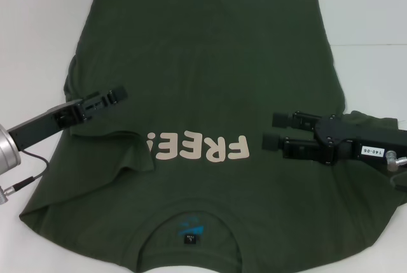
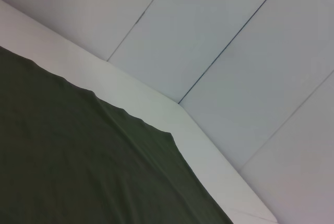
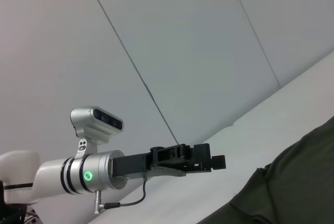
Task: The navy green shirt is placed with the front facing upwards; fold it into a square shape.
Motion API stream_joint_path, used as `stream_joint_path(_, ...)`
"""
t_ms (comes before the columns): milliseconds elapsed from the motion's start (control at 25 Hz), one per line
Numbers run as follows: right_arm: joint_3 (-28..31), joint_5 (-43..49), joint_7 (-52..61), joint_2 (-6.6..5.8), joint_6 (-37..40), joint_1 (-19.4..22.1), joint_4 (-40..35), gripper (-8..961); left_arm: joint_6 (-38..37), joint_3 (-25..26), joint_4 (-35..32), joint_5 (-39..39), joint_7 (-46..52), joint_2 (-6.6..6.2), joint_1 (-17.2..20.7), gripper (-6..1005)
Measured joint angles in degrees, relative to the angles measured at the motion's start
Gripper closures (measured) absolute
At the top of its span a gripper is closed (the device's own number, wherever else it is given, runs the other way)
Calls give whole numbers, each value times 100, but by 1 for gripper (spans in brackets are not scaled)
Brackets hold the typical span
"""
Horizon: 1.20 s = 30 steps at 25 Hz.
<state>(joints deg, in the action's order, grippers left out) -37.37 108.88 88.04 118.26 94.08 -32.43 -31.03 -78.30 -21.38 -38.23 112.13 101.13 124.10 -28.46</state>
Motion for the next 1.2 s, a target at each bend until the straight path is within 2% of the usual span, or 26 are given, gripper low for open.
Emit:
stream_joint_path(440,11,7,-2,2,-1,0,24,70,18,-40,-3,21,-44,-8,-42,83)
stream_joint_path(840,17,14,33,2,-4,0,41,70,1407,-59,7,59,-394,-15,34,83)
stream_joint_path(1000,20,8,36,8,-4,0,53,70,2072,-59,222,62,-636,-13,16,85)
stream_joint_path(1200,20,-3,69,12,-4,0,54,69,2251,-144,339,62,-757,-14,0,88)
